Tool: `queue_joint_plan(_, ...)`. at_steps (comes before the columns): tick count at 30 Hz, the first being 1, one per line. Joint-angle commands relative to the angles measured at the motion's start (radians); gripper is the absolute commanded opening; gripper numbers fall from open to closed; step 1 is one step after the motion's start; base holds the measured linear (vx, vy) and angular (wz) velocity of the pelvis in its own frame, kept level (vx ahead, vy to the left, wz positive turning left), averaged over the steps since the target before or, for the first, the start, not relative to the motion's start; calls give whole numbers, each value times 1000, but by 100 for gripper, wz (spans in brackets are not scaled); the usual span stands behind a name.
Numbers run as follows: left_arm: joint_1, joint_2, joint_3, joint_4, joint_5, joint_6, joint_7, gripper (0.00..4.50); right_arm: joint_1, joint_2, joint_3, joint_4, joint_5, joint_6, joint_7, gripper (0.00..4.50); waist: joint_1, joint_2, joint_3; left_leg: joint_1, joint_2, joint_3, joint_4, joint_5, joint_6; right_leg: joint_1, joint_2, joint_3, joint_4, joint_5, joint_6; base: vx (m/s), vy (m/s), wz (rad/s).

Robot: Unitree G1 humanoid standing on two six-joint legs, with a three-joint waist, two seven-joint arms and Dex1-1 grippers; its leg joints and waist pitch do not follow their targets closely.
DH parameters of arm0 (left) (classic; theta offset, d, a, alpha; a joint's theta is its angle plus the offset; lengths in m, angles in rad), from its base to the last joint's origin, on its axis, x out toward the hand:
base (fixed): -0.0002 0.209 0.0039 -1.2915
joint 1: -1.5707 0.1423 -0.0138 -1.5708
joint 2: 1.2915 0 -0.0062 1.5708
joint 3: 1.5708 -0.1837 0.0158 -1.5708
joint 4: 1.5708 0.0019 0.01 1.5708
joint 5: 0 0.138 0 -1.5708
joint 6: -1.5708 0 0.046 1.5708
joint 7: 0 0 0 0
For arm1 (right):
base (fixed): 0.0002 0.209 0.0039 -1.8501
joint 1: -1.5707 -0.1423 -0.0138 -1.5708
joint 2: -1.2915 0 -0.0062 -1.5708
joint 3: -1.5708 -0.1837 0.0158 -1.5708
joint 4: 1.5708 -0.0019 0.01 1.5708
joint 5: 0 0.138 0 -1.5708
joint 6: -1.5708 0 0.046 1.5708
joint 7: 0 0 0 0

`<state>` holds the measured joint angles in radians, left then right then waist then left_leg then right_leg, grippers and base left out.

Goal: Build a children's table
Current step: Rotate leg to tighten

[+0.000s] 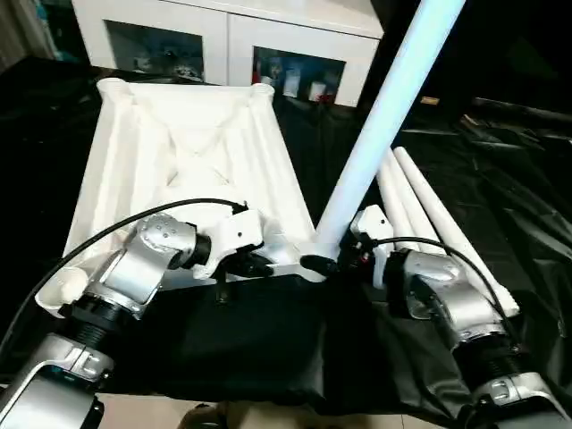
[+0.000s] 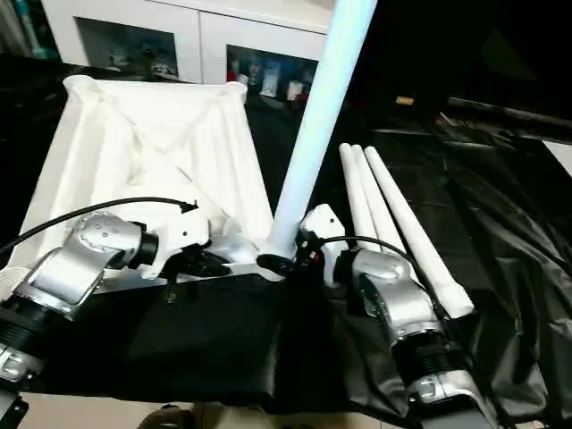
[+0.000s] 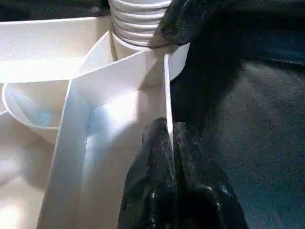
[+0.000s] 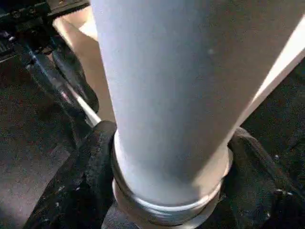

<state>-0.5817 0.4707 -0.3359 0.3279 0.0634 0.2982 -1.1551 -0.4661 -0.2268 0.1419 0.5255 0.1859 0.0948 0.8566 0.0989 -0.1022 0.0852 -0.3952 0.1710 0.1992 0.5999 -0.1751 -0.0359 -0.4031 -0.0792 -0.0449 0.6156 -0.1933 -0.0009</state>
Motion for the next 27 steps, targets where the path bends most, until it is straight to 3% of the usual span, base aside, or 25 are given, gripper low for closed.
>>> queue_joint_plan(1,-11,-57,-21,17,15,36,59,0,-12,33,-37,69,-26,-1,-145,273,-8,16,-47,39,72,-36,-102,-299,-43,18,-85,48,-78,-286,-206,0,0,0)
queue_joint_plan(6,-35,-144,8,69,34,113,210,0,-23,109,-47,132,-54,-5,-297,273,-20,15,-44,41,71,-38,-105,-344,-61,14,-85,49,-88,-351,-184,0,0,0)
queue_joint_plan(10,-53,-224,22,110,63,176,353,0,-55,177,-56,210,-90,-15,-470,273,-20,14,-46,44,70,-41,-106,-358,-65,15,-88,51,-93,-380,-166,0,0,0)
queue_joint_plan(12,-61,-294,15,128,92,221,452,0,-107,254,-104,315,-64,-18,-601,273,-23,13,-46,46,70,-39,-106,-355,-64,11,-88,52,-94,-373,-167,0,0,0)
queue_joint_plan(17,-60,-309,7,122,100,221,459,0,-129,285,-141,334,-19,-28,-575,273,-23,14,-46,42,70,-41,-109,-359,-46,14,-82,50,-96,-349,-139,0,0,0)
queue_joint_plan(20,-54,-285,-3,107,105,207,431,0,-127,281,-153,300,9,-26,-505,342,-24,14,-46,41,70,-41,-111,-372,-45,13,-81,50,-97,-353,-136,0,0,0)
queue_joint_plan(24,-40,-249,-13,90,104,178,394,0,-117,243,-129,252,-11,-34,-443,379,-24,10,-46,37,70,-41,-112,-359,-36,15,-85,51,-101,-368,-135,0,0,0)
queue_joint_plan(26,-27,-214,-17,73,109,145,372,0,-91,174,-77,194,-38,-40,-328,379,-22,11,-48,34,71,-39,-110,-316,-21,21,-84,51,-97,-334,-139,0,0,0)
queue_joint_plan(27,-27,-214,-17,73,109,145,372,0,-91,174,-77,194,-38,-40,-328,379,-22,9,-48,33,71,-38,-110,-304,-16,22,-83,51,-97,-321,-139,0,0,0)
